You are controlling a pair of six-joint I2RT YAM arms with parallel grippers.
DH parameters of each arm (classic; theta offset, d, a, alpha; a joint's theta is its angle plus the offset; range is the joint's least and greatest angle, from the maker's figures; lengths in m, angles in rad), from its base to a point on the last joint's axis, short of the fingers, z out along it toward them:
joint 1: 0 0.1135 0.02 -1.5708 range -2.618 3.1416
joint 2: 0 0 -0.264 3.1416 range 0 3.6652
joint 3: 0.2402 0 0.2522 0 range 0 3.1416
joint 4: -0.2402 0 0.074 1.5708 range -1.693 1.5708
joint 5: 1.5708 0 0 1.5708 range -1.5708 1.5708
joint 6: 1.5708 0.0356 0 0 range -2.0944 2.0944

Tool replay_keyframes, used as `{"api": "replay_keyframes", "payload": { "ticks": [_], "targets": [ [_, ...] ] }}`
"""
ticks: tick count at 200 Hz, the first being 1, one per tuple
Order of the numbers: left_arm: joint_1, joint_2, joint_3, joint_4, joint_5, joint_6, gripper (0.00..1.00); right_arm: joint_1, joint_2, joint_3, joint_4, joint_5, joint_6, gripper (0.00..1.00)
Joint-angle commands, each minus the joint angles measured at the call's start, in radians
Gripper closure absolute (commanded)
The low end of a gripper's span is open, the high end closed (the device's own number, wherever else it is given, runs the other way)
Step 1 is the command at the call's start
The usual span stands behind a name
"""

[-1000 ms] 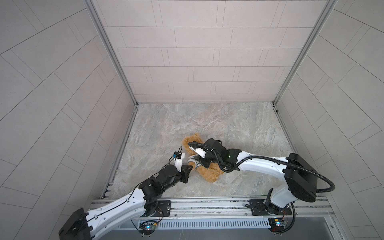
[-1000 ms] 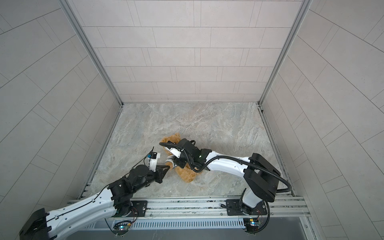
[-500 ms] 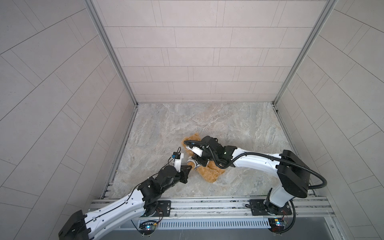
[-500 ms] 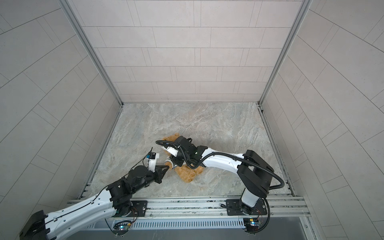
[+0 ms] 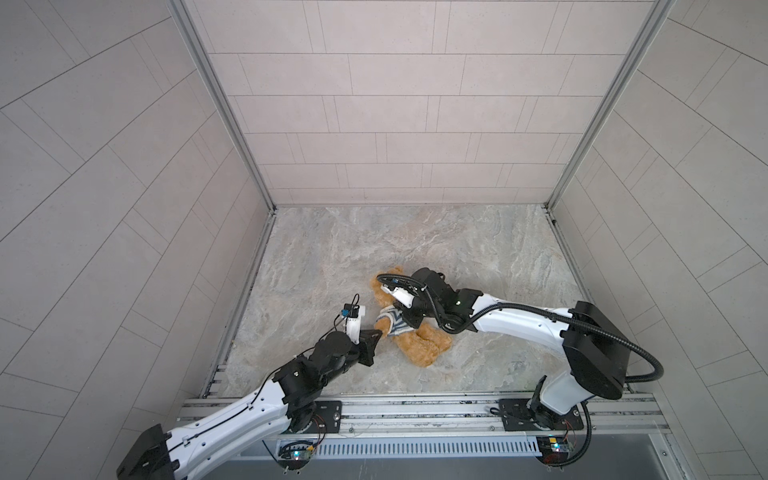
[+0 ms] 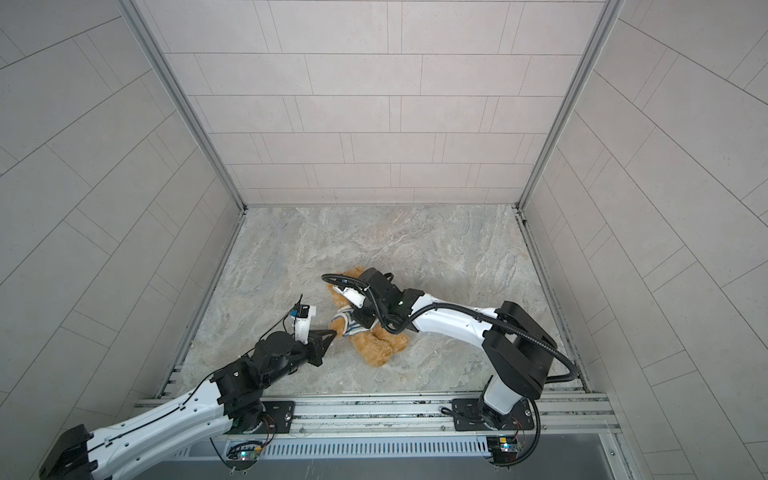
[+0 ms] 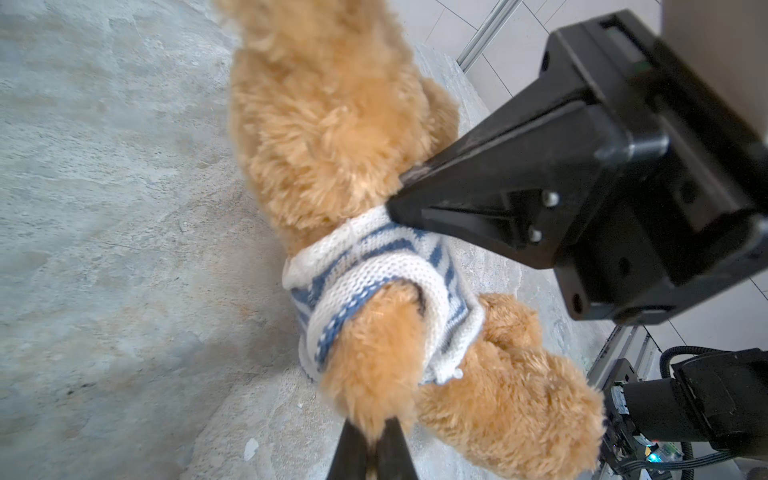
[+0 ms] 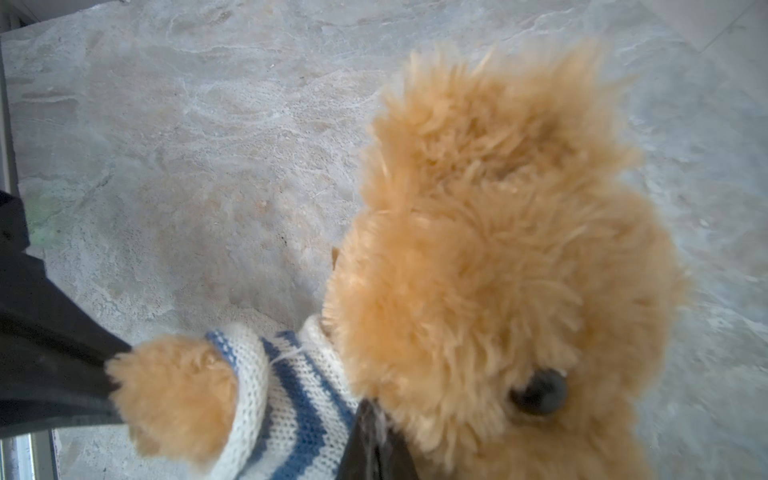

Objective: Dress the teddy bear
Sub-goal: 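Tug the sweater front down with the right gripper while the left holds the hem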

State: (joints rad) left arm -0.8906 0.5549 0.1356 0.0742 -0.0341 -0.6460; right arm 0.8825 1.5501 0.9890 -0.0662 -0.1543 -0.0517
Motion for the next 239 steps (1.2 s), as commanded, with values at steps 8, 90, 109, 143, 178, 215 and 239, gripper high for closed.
{"api": "replay_keyframes", "payload": {
  "ticks": [8,90,109,143,178,215,239],
  "targets": [
    [0.001,-0.005,0.004,-0.037,-0.02,0.017,1.0,-0.039,-0.092,-0.049,-0.006,0.198,0.017,1.0],
    [0.001,-0.014,0.005,-0.039,-0.023,0.009,1.0,-0.025,-0.125,-0.126,0.096,0.093,0.038,1.0],
    [0.0,-0.007,0.013,-0.034,-0.015,0.008,1.0,-0.001,-0.155,-0.14,0.114,0.066,0.04,0.89],
    [0.002,-0.003,0.029,-0.043,-0.016,0.013,1.0,0.059,-0.242,-0.166,0.077,0.093,0.037,0.68],
    [0.002,-0.001,0.046,-0.052,-0.01,0.018,1.0,0.127,-0.26,-0.189,0.078,0.101,0.063,0.59],
    [0.002,0.001,0.064,-0.069,-0.002,0.012,1.0,0.154,-0.166,-0.181,0.141,0.099,0.116,0.57],
    [0.007,-0.004,0.078,-0.072,0.039,-0.001,1.0,0.153,-0.105,-0.196,0.208,0.127,0.159,0.56]
  ]
}}
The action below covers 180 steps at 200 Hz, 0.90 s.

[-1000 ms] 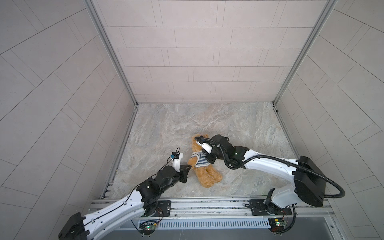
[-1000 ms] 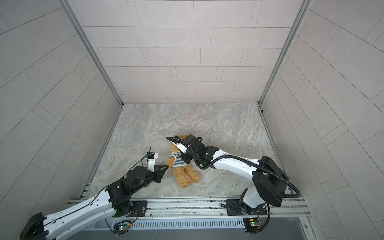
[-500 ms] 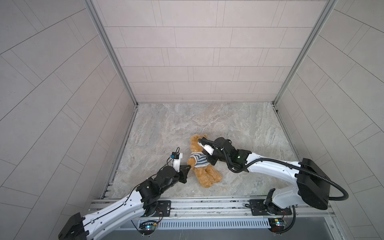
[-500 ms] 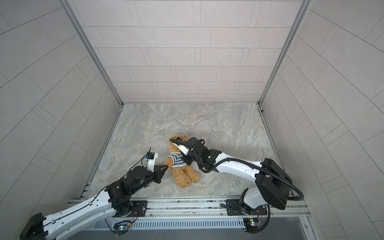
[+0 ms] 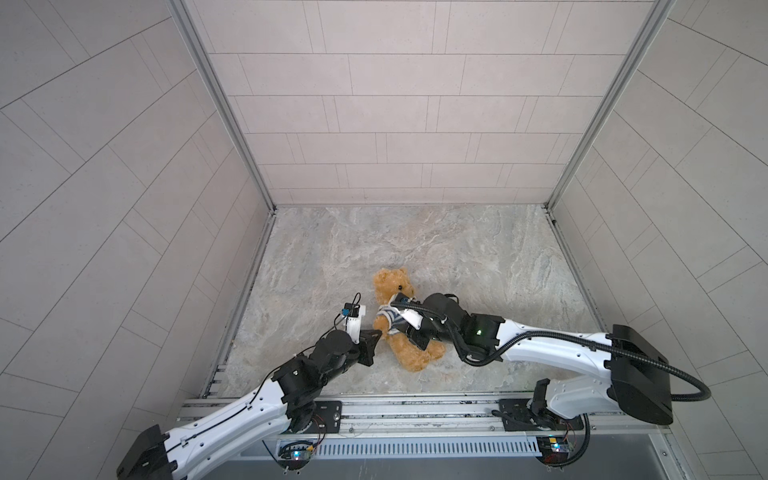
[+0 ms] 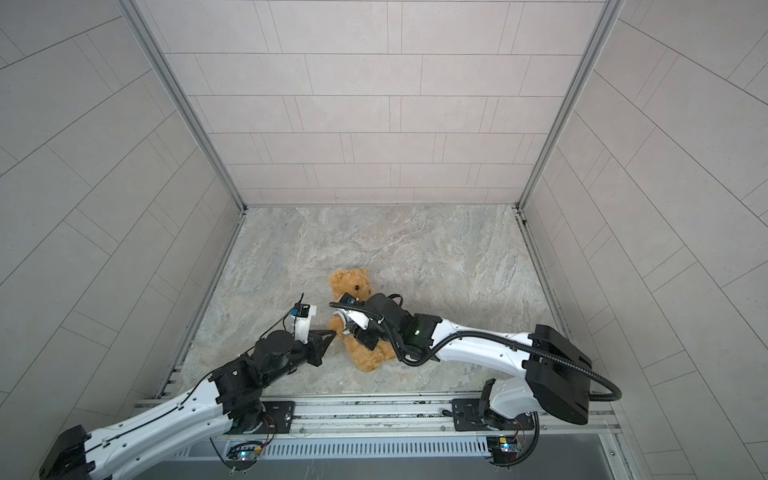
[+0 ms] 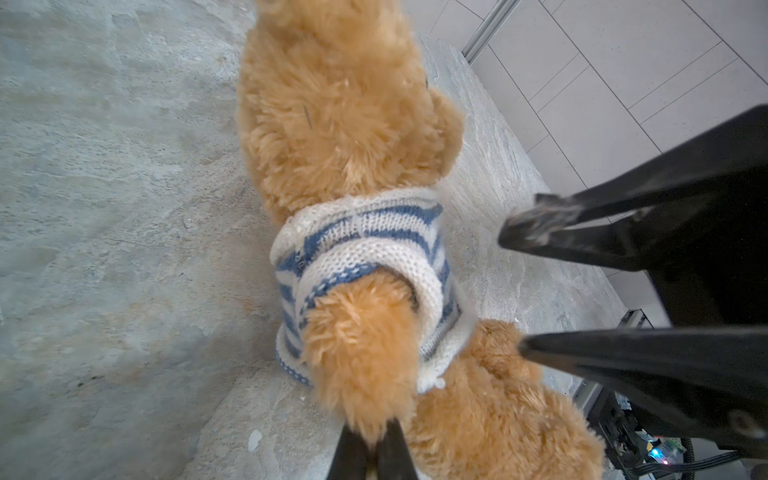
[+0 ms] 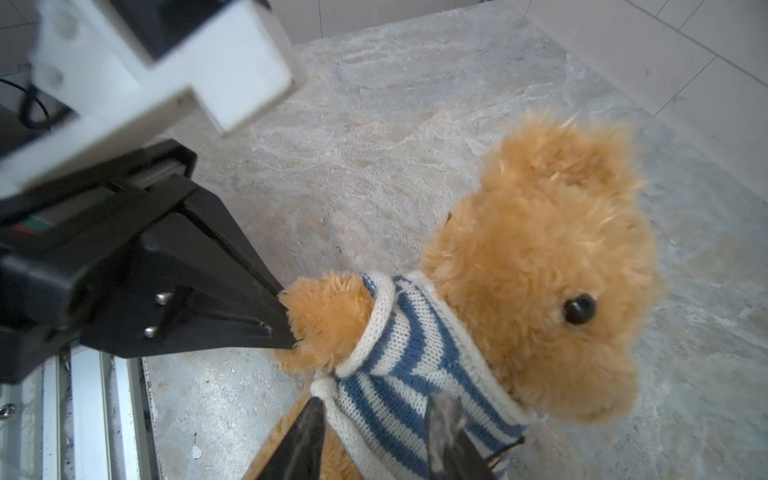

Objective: Dress the teddy bear
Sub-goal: 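Tug the sweater front down with the right gripper while the left holds the hem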

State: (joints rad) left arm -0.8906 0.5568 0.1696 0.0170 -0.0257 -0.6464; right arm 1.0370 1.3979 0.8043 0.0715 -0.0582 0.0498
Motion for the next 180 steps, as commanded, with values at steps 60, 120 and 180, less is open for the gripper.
{"api": "replay_keyframes", "payload": {
  "ticks": [60,120,180],
  "targets": [
    [0.133,0.075,0.084,-0.049,0.245,-0.052,1.0,-0.022,0.148,-0.084,0.153,0.17,0.158,0.73],
    [0.184,-0.017,0.111,-0.092,0.371,-0.04,1.0,-0.055,0.143,-0.152,0.186,0.194,0.166,0.77],
    [0.207,0.025,0.094,-0.003,0.396,-0.089,1.0,-0.072,0.073,-0.211,0.207,0.223,0.187,0.77]
  ]
}}
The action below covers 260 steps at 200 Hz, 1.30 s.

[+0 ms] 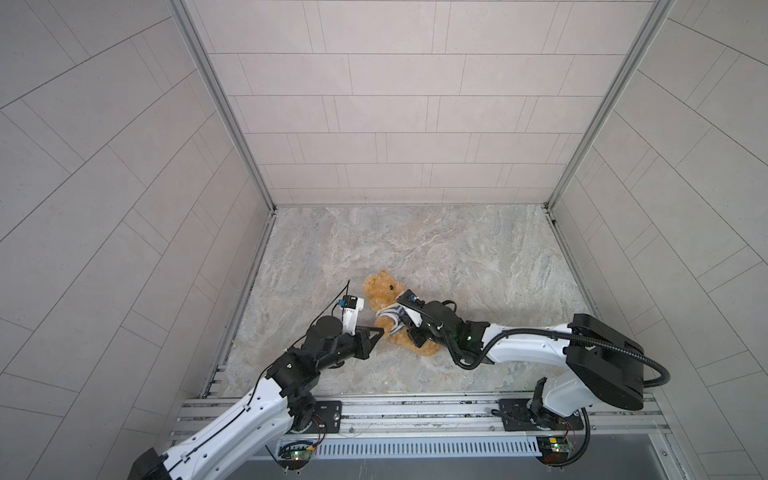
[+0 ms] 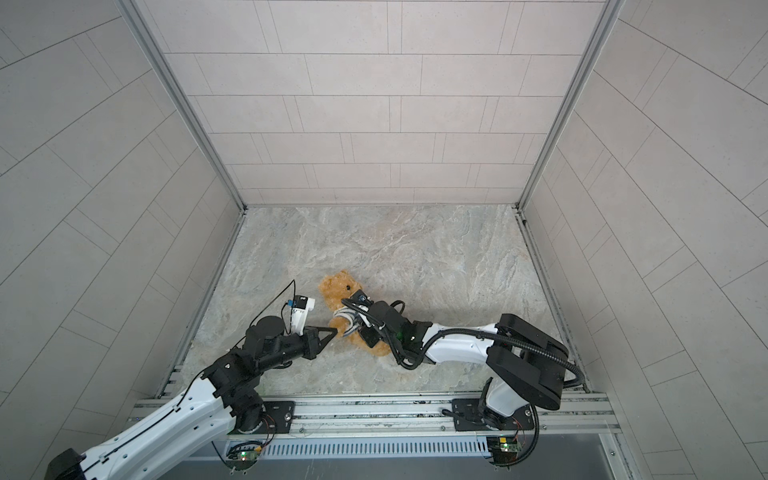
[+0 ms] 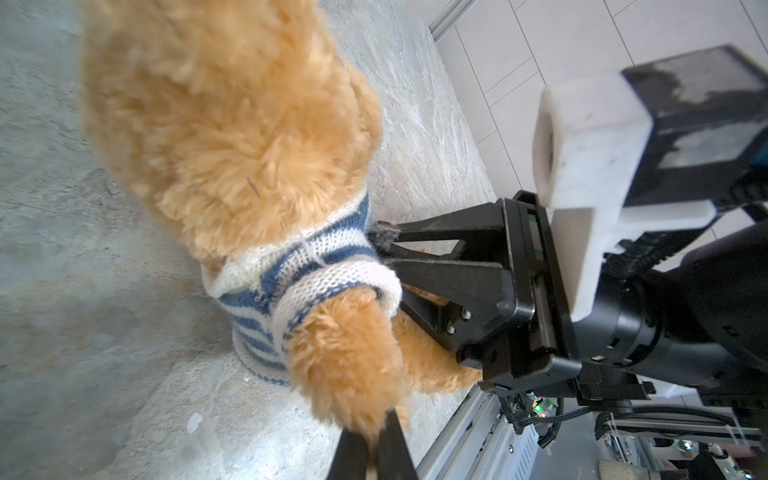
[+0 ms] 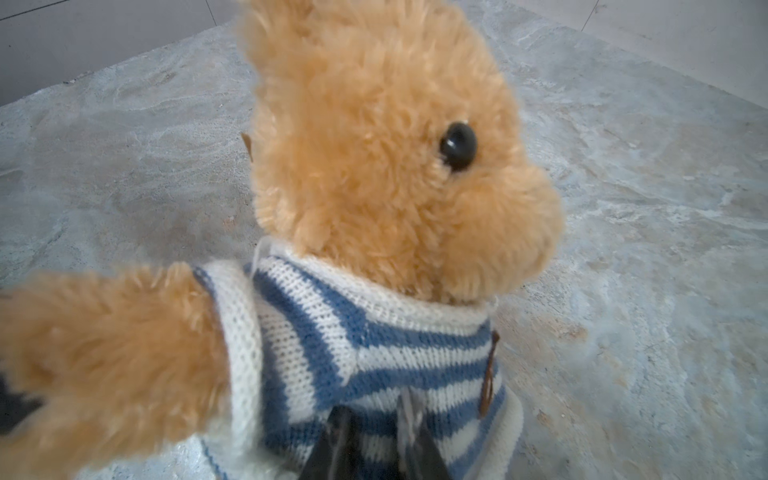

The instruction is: Dress the teddy bear

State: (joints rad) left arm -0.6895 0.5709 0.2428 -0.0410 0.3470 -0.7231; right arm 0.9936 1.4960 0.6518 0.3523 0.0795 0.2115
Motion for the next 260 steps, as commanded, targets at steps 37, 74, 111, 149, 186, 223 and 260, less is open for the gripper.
{"api": "replay_keyframes", "payload": {
  "ticks": [37,74,111,149,186,223,260],
  "targets": [
    [0.006,0.025,0.019,0.079,0.019,-0.019,1.0,-0.029,-0.067,-0.075,-0.081,0.061,0.011,0.73],
    [0.005,0.06,0.031,0.04,-0.004,0.015,1.0,-0.02,-0.141,-0.06,-0.079,-0.006,-0.009,0.69],
    [0.006,0.075,0.052,0.006,-0.005,0.04,1.0,0.003,-0.175,-0.001,-0.116,-0.018,-0.039,0.67],
    [0.005,0.054,0.038,-0.055,-0.049,0.041,1.0,0.01,-0.098,0.05,-0.105,-0.052,-0.038,0.67],
    [0.006,0.055,0.059,-0.161,-0.155,0.083,0.87,0.01,-0.026,0.04,-0.063,-0.06,-0.017,0.67],
    [0.004,0.014,0.068,-0.186,-0.191,0.09,0.6,0.027,-0.011,0.02,-0.029,-0.073,0.016,0.67],
    [-0.006,-0.132,0.134,-0.254,-0.272,0.087,0.29,0.044,-0.017,0.019,0.003,-0.086,0.043,0.67]
  ]
}}
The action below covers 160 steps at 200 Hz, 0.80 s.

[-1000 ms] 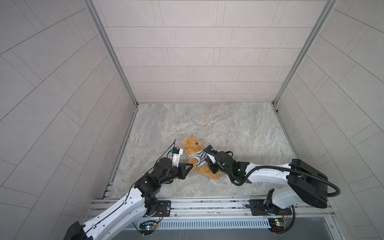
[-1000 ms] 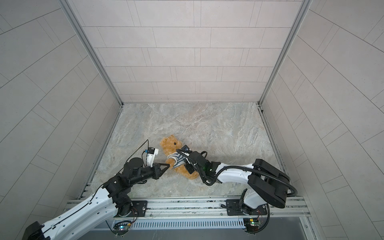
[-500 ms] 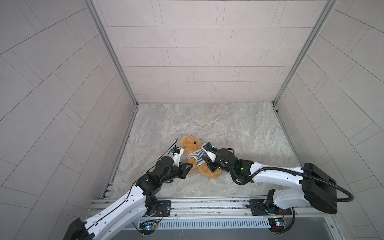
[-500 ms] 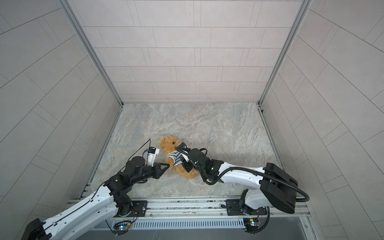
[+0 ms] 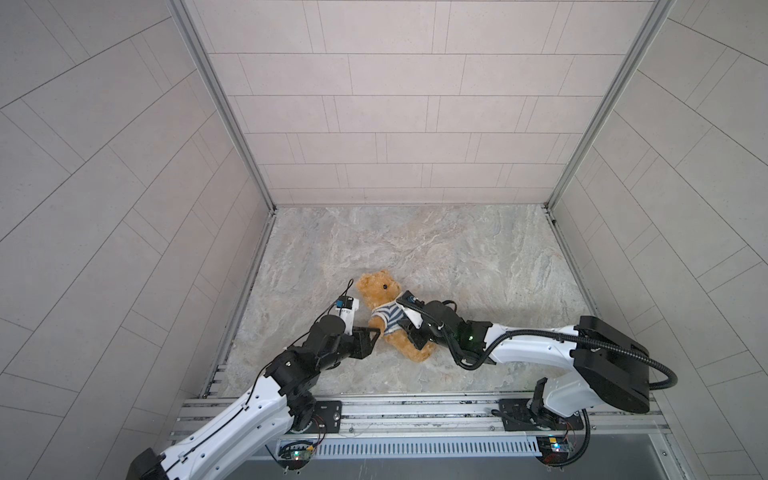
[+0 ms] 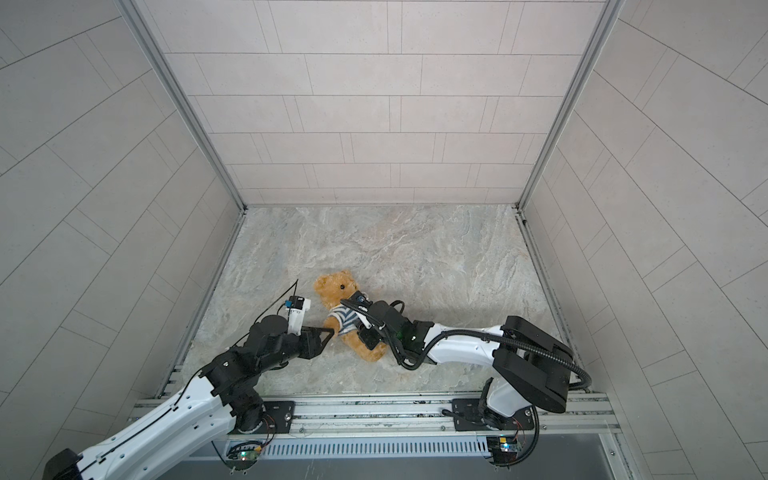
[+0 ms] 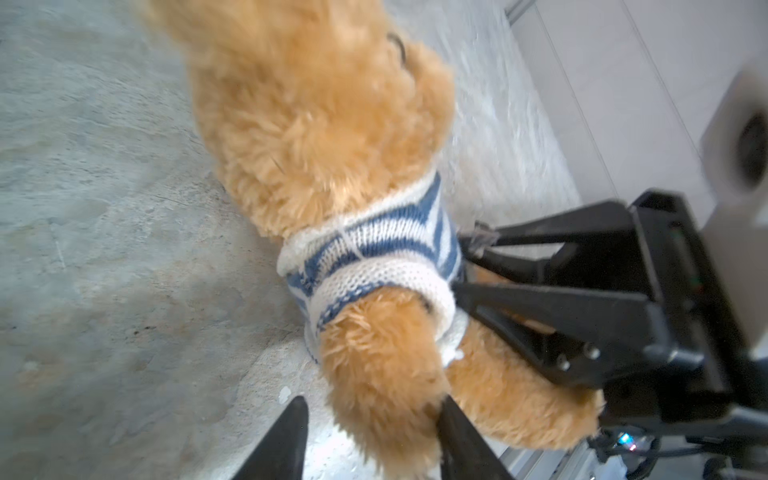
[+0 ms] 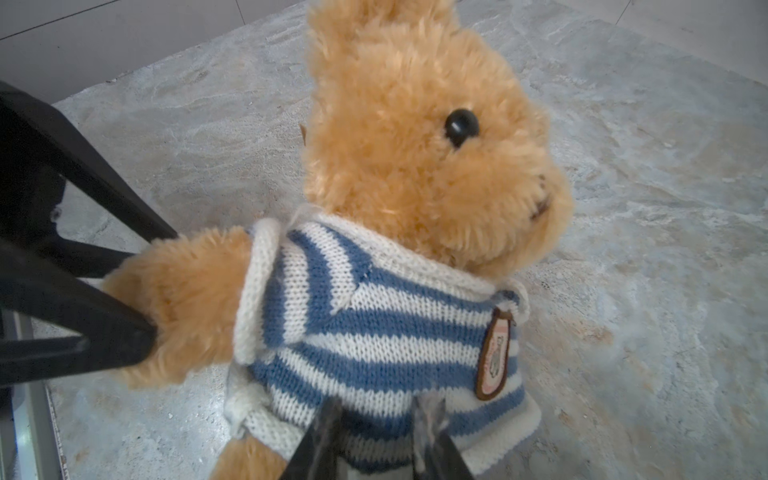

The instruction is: Dress the teddy bear

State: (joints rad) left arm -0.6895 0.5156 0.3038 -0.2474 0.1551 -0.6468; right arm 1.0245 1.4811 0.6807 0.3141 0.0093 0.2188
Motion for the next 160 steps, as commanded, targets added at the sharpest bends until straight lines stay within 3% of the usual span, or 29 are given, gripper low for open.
{"api": "replay_keyframes", "payload": {
  "ticks": [1,17,45,73,109,131,160],
  "targets": [
    [-0.005,-0.077,0.076,-0.048,-0.081,0.01,0.28,0.014,-0.002,-0.01,0.044,-0.017,0.038,0.67],
    [-0.006,-0.052,0.1,-0.053,-0.092,0.007,0.23,0.017,-0.001,-0.021,0.087,-0.034,0.061,0.67],
    [-0.026,0.088,0.104,-0.011,-0.116,-0.015,0.23,0.018,-0.007,-0.042,0.181,-0.106,0.105,0.67],
    [-0.071,0.163,0.112,0.064,-0.177,0.009,0.25,0.016,-0.069,-0.081,0.172,-0.068,0.116,0.65],
    [-0.083,0.246,0.116,0.092,-0.178,0.022,0.29,0.002,-0.197,-0.078,0.0,0.002,0.088,0.6],
    [-0.083,0.293,0.106,0.114,-0.182,0.014,0.3,-0.036,-0.265,-0.069,-0.1,0.0,0.09,0.46],
    [-0.083,0.341,0.093,0.166,-0.172,0.003,0.29,-0.127,-0.306,-0.041,-0.234,-0.003,0.097,0.4]
  ]
}}
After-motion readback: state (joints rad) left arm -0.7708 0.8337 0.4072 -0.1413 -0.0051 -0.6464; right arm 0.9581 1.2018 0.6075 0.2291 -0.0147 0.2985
